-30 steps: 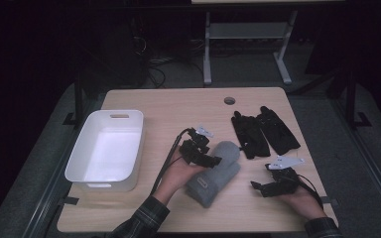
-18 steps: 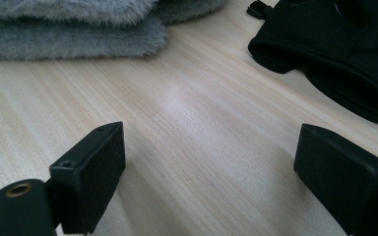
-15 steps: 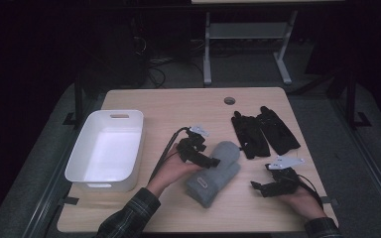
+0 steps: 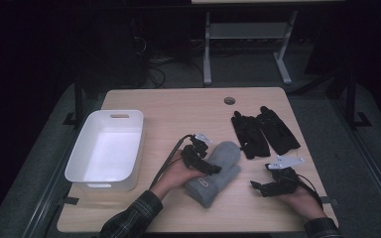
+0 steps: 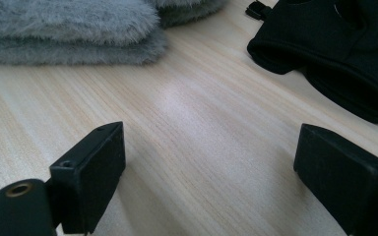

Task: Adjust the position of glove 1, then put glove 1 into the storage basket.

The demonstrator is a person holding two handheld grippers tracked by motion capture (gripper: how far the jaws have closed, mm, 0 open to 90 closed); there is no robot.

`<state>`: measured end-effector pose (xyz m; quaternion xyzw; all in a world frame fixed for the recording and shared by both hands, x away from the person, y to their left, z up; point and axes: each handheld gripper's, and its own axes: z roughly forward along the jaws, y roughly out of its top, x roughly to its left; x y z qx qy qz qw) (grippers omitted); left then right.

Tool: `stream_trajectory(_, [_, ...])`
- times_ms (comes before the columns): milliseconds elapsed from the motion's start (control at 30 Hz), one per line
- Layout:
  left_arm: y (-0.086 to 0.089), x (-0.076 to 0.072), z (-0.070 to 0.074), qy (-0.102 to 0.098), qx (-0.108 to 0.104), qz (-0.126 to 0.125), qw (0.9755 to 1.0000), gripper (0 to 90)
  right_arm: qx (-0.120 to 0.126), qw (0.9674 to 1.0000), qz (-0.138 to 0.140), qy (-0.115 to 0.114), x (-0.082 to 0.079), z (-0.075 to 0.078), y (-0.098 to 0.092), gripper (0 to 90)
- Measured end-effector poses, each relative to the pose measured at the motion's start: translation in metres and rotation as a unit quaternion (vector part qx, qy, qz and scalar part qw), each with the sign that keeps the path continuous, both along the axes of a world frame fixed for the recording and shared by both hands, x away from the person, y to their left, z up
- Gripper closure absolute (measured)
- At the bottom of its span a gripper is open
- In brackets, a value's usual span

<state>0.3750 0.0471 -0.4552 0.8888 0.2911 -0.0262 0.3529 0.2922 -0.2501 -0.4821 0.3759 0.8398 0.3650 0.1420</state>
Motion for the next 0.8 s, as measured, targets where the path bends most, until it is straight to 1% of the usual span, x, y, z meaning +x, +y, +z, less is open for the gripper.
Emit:
stream_trajectory(33, [0.0002,0.0017,-0.0019,0.004,0.003,-0.007,1.0000,12.5,-0.001,1.0000,0.000,-0.002,0.0002,-0.0001,-0.0001,11.9])
stream_trajectory(67, [-0.0006,0.0021,-0.0041,0.011,-0.004,-0.004,0.9999,13.3,0.000,1.0000,0.001,-0.002,0.0003,-0.0001,0.0000,11.9])
stream_trajectory(100, [-0.0007,0.0031,-0.0057,0.018,-0.008,-0.006,0.9998,15.2,0.000,1.0000,-0.001,-0.001,0.0004,-0.0001,0.0003,11.9])
stream_trajectory(133, [-0.0003,0.0039,-0.0065,0.022,-0.011,-0.010,0.9996,15.2,0.000,1.0000,-0.001,-0.001,0.0004,-0.0001,0.0003,11.9])
stream_trajectory(167, [-0.0002,0.0039,-0.0066,0.026,-0.019,-0.014,0.9994,17.8,0.000,1.0000,-0.001,-0.001,0.0005,-0.0001,0.0003,11.9])
stream_trajectory(233, [-0.0002,0.0040,-0.0065,0.030,-0.022,-0.019,0.9991,23.5,0.000,1.0000,-0.001,-0.001,0.0004,-0.0001,0.0004,11.9])
stream_trajectory(267, [0.0001,0.0043,-0.0066,0.034,-0.026,-0.025,0.9988,25.3,0.000,1.0000,-0.001,-0.001,0.0005,-0.0001,0.0004,11.9])
stream_trajectory(367, [0.0011,0.0054,-0.0075,0.046,-0.035,-0.039,0.9976,35.0,0.000,1.0000,-0.001,-0.001,0.0004,-0.0001,0.0004,11.9])
stream_trajectory(400, [0.0012,0.0053,-0.0075,0.049,-0.037,-0.039,0.9974,38.5,0.000,1.0000,0.000,-0.001,0.0004,-0.0001,0.0004,11.9])
stream_trajectory(433, [0.0015,0.0055,-0.0075,0.053,-0.039,-0.041,0.9970,40.2,0.000,1.0000,0.001,-0.002,0.0004,-0.0001,0.0003,11.9])
stream_trajectory(533, [0.0013,0.0050,-0.0068,0.055,-0.042,-0.046,0.9965,47.4,0.000,1.0000,0.001,-0.002,0.0002,-0.0002,0.0003,12.0])
stream_trajectory(600, [0.0011,0.0040,-0.0052,0.052,-0.041,-0.050,0.9966,54.3,0.000,1.0000,0.001,-0.002,0.0002,-0.0001,0.0003,12.0])
stream_trajectory(633, [0.0011,0.0030,-0.0037,0.047,-0.037,-0.053,0.9968,57.9,0.000,1.0000,0.001,-0.002,0.0002,-0.0001,0.0003,12.0])
stream_trajectory(667, [0.0004,0.0022,-0.0031,0.045,-0.039,-0.054,0.9968,61.9,0.000,1.0000,0.001,-0.002,0.0002,-0.0001,0.0003,12.0])
stream_trajectory(700, [0.0000,0.0016,-0.0018,0.037,-0.035,-0.057,0.9971,64.7,0.000,1.0000,0.001,-0.002,0.0002,-0.0001,0.0003,12.0])
stream_trajectory(767, [-0.0010,0.0004,0.0010,0.032,-0.029,-0.055,0.9976,68.4,0.000,1.0000,0.001,-0.002,0.0002,-0.0001,0.0003,12.0])
stream_trajectory(800, [-0.0014,-0.0003,0.0017,0.031,-0.030,-0.053,0.9976,69.7,0.000,1.0000,0.002,-0.002,0.0003,-0.0001,0.0003,12.0])
